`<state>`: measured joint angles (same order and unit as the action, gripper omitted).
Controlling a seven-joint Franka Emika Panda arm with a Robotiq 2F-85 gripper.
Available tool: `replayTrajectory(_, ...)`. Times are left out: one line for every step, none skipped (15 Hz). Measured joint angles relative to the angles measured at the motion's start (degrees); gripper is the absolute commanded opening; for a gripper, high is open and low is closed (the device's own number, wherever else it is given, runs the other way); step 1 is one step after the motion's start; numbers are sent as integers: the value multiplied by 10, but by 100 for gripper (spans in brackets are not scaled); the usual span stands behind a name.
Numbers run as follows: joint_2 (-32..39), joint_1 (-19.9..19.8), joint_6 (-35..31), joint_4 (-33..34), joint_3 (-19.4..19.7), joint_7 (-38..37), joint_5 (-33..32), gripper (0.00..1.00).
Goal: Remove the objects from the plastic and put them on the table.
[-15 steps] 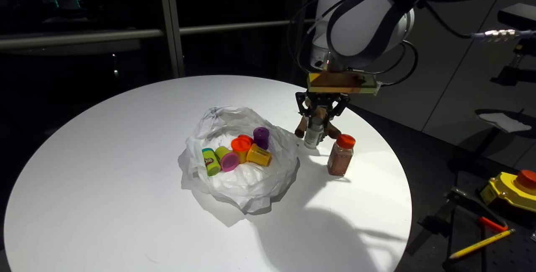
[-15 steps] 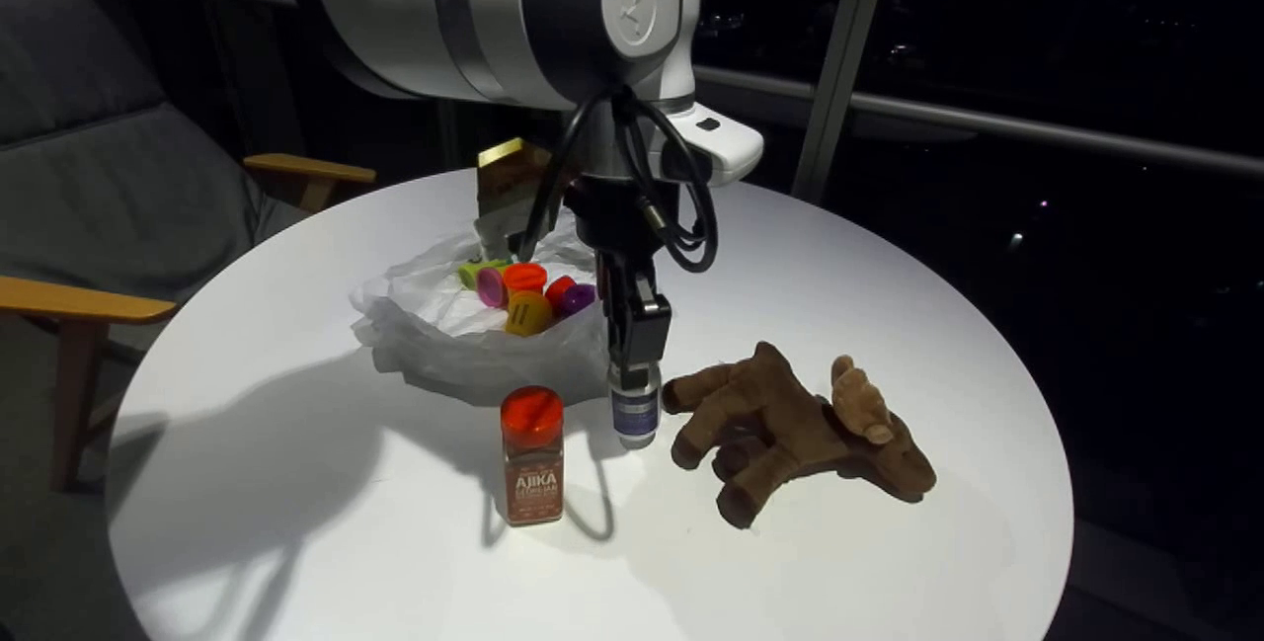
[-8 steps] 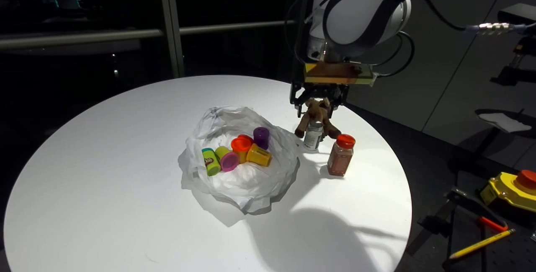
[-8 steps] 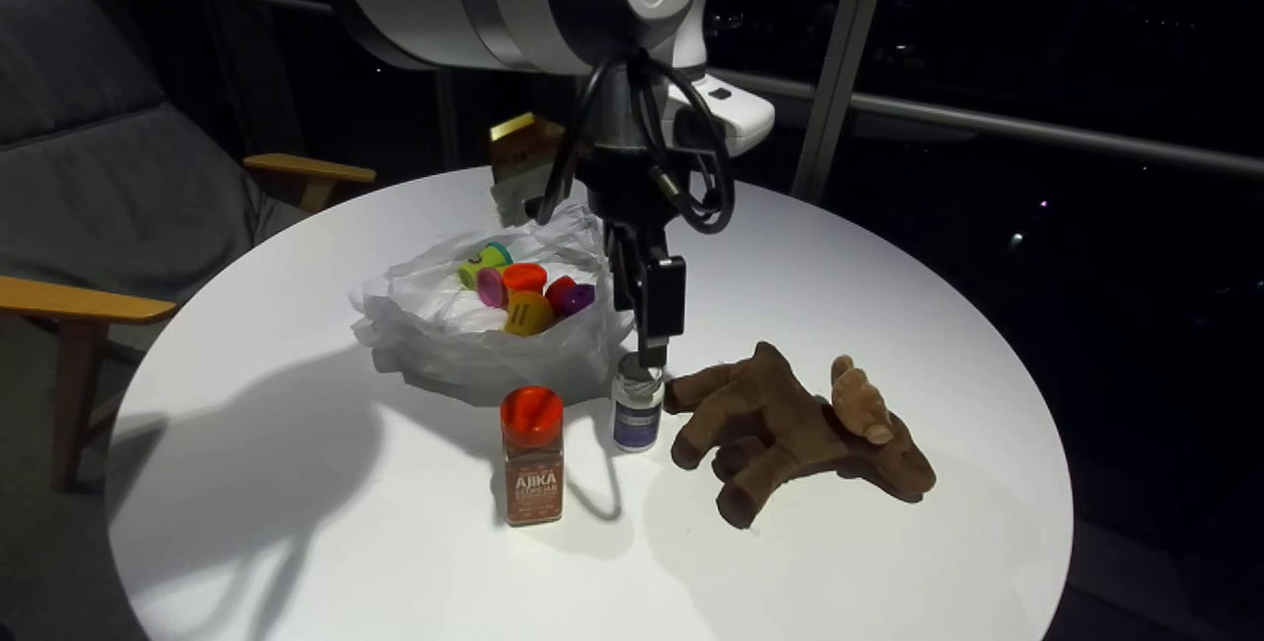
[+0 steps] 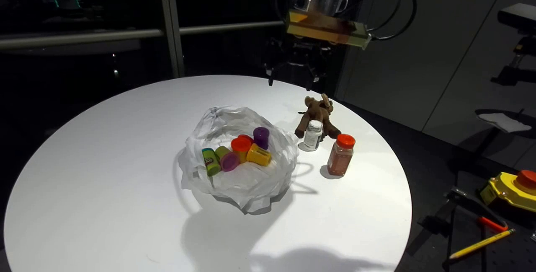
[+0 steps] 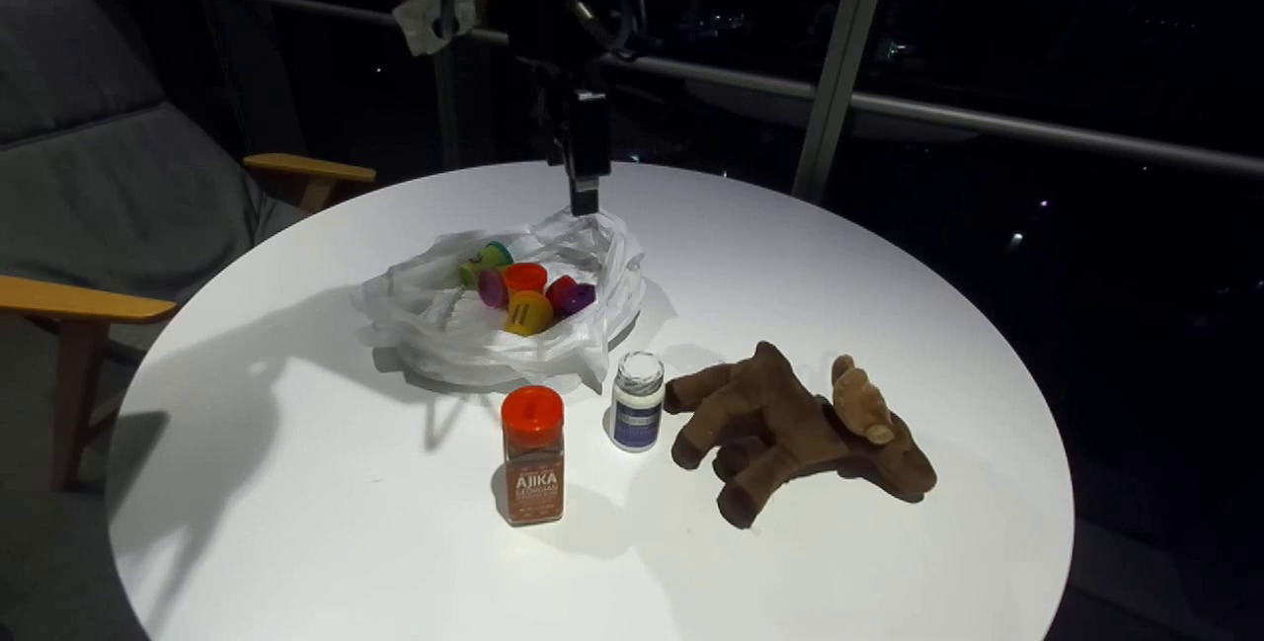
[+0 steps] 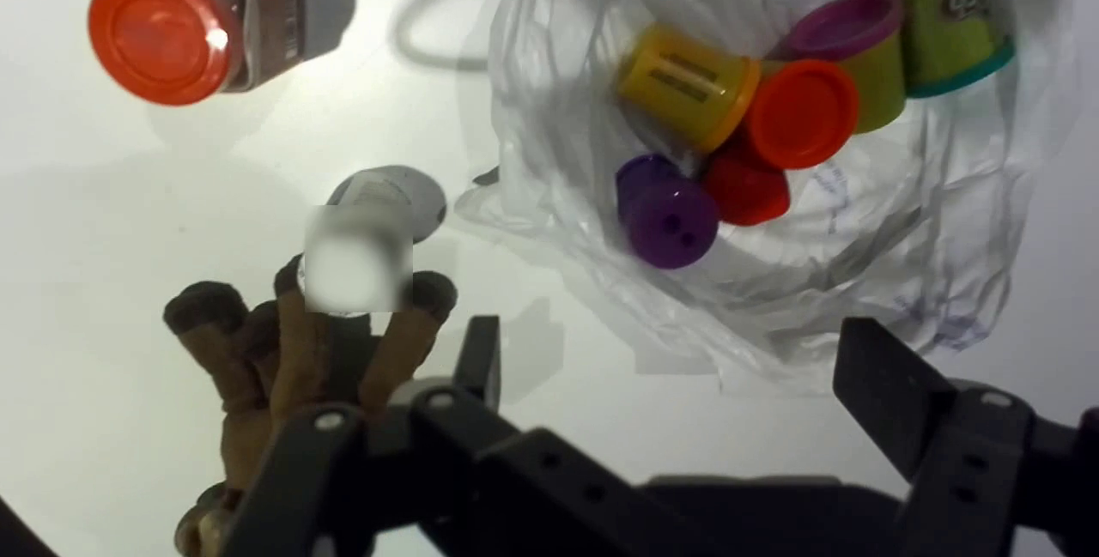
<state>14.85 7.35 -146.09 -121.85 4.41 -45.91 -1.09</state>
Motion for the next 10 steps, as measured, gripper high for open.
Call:
replayTrajectory(1,0,6,2,-12,0,12,100)
replayTrajectory(3,1,10,4,-23,0,25,100)
replayTrajectory(8,1,16,7,-32,-1,37,100)
replayTrajectory(15,1,19,11,-39,-1,48,100)
replayTrajectory(25,1,20,16,-44,-2,57,100)
replayTrajectory(36,1,21,23,-46,-4,67,100)
replayTrajectory(49,1,21,32,-47,-7,75,100)
replayTrajectory(63,1,21,43,-47,-13,81,100)
replayTrajectory(78,1,21,54,-46,-19,87,100)
replayTrajectory(93,1,22,66,-46,-24,94,100)
